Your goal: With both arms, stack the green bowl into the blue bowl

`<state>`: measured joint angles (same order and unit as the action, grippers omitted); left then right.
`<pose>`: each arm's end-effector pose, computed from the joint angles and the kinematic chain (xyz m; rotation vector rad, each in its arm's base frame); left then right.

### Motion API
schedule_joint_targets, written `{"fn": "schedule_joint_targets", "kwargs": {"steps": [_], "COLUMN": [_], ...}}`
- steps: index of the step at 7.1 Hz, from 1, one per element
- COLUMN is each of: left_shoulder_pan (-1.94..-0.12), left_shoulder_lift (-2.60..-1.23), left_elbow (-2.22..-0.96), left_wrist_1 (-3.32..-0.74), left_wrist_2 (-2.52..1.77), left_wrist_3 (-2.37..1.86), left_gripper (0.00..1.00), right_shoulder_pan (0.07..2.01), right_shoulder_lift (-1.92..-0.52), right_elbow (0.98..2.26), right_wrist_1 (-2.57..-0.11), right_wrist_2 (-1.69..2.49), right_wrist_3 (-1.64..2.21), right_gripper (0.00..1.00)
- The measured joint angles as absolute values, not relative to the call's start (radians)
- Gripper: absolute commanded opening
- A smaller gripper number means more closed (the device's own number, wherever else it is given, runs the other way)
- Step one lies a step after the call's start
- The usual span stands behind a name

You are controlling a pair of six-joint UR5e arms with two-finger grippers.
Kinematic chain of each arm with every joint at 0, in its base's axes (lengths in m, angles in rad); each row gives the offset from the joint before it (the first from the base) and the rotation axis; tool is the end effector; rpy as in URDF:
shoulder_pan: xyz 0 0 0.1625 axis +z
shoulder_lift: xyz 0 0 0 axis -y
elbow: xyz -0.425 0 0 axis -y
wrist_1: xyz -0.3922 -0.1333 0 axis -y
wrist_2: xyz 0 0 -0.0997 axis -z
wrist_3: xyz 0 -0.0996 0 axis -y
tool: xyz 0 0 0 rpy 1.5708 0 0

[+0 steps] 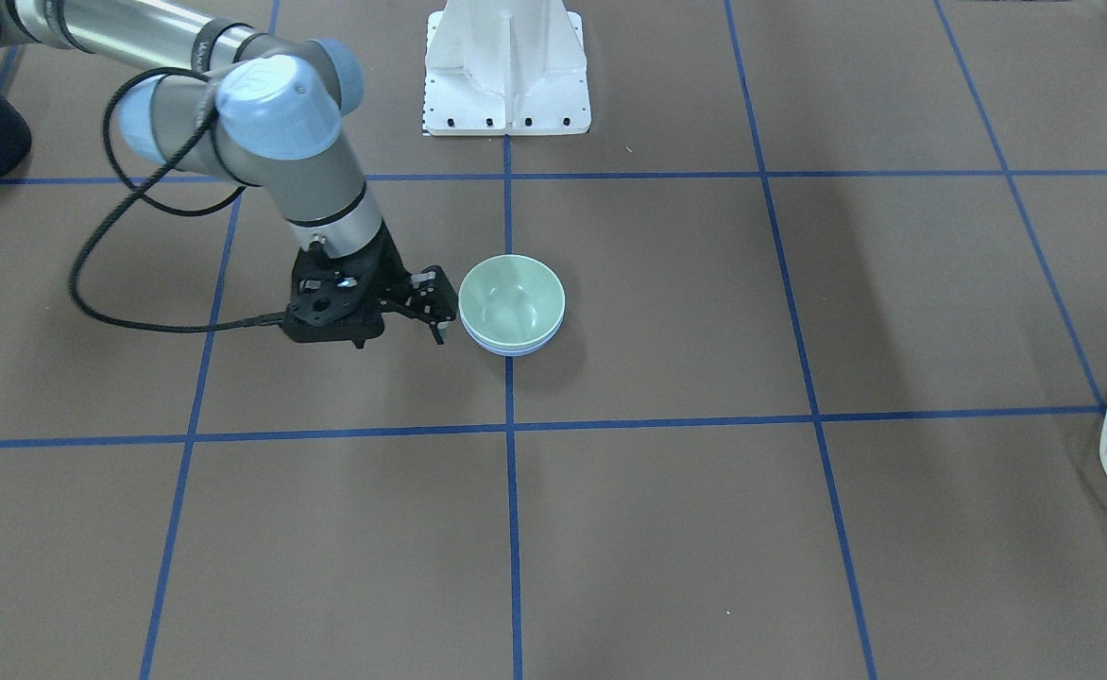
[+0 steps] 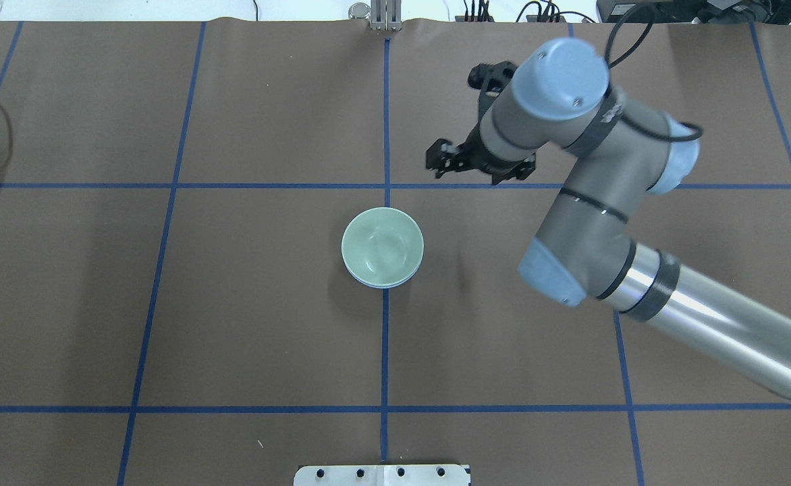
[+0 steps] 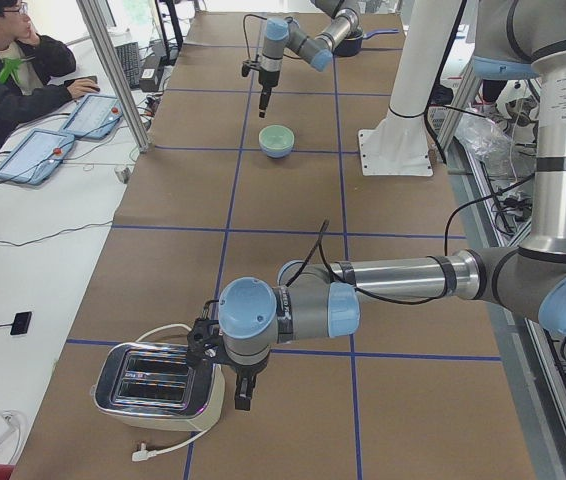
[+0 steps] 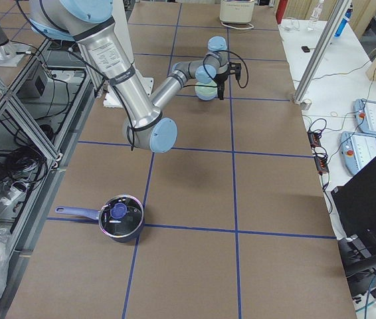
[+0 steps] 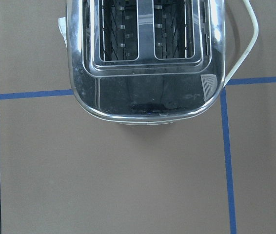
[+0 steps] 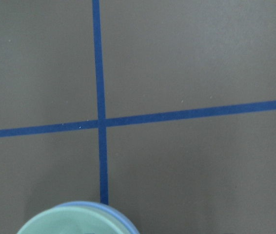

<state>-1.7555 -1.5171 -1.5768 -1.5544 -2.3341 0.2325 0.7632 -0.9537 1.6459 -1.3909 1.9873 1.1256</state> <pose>-0.1485 -0.4441 0.6838 0.0984 0.7591 0.0210 -0.4284 -0.5385 0.2410 0.1673 -0.9275 0.1126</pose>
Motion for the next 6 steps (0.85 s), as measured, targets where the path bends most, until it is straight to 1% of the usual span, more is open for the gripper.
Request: {"fn": "schedule_joint_targets", "kwargs": {"steps": [2,4,6], "left_shoulder_pan": [-1.717,-1.646,-1.62], "left_shoulder_lift": [-1.519,-1.522,-1.524], "left_elbow": [-1.594,-1.671,-1.718], "left_wrist_1": [-1.559,-1.556,-1.553], "left_wrist_2": [-2.374,-2.396,-2.415], "left_wrist_3": [0.142,0.004,-0.03], "left_gripper": [0.98,0.98,0.98], "right_shoulder_pan": [0.983,1.158,1.316], "right_shoulder_lift": [-1.036,-1.112,-1.234], "right_elbow": [1.606,1.539,1.518], "right_wrist_1": [-1.39,-1.39,-1.391], "right_wrist_2": [2.125,2.209,2.295], "right_wrist_3": [0.812,0.528,0.307], "right_gripper": [1.0,1.0,1.0]}}
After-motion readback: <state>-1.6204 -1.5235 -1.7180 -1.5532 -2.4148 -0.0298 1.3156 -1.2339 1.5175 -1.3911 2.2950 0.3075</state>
